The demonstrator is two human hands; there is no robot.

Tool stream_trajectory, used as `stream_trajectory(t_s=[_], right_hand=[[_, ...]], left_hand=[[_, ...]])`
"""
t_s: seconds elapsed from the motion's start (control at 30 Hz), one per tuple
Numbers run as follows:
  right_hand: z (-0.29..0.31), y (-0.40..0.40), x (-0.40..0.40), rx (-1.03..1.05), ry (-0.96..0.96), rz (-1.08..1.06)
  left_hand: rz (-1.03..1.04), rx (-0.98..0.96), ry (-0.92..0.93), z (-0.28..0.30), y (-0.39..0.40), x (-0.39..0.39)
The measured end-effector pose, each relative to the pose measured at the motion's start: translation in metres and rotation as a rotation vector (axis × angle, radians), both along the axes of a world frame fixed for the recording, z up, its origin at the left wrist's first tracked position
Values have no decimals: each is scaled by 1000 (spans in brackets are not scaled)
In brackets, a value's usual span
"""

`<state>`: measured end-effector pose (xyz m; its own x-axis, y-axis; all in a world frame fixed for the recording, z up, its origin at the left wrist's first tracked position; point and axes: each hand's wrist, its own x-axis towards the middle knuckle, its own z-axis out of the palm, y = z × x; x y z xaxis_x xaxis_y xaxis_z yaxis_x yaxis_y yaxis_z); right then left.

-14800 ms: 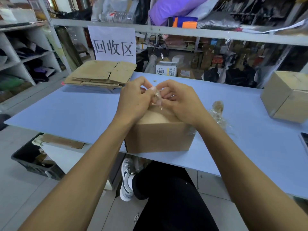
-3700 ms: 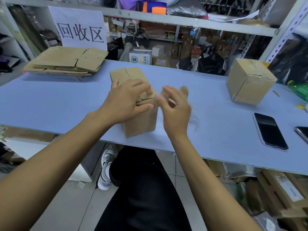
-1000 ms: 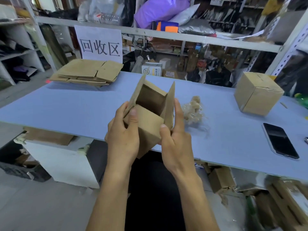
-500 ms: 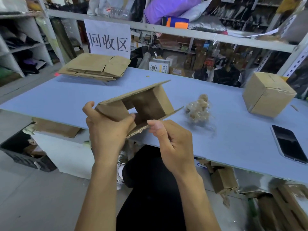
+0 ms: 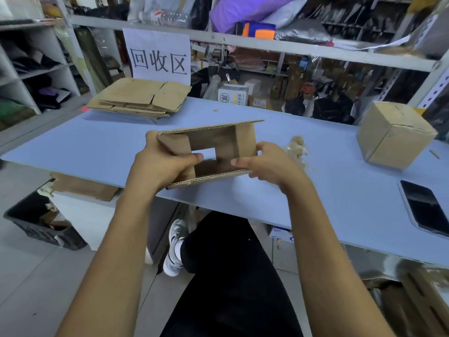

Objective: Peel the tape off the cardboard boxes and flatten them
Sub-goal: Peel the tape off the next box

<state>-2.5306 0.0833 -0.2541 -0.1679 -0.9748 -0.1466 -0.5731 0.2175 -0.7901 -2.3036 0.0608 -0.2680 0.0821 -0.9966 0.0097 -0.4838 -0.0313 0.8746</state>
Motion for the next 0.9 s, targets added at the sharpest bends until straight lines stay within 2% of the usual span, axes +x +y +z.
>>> stream_trajectory(t_s=[0.1,0.23,0.3,0.47,0.6,0.73,0.9], right_hand=[[2,-12,3,-37,18,-51],[-2,2,-2,-141,-64,-75],[-8,14,-1,-187,-139,-66],[-30,43,17,-204,-470,-90],[-43,60,29,-293,-597,-196],[-43,74,22,-315,-740,-183],[-42,83,15,-262,-683,-214]], left_hand=[[-169,26,-11,14,-5,3],[-304,35,183,18,5,14],[-269,-18,296,9,11,25],[-2,-156,584,-27,37,30],[-36,-199,620,-36,52,19],[-121,-178,596,-33,54,21],[-262,-158,645,-29,61,20]])
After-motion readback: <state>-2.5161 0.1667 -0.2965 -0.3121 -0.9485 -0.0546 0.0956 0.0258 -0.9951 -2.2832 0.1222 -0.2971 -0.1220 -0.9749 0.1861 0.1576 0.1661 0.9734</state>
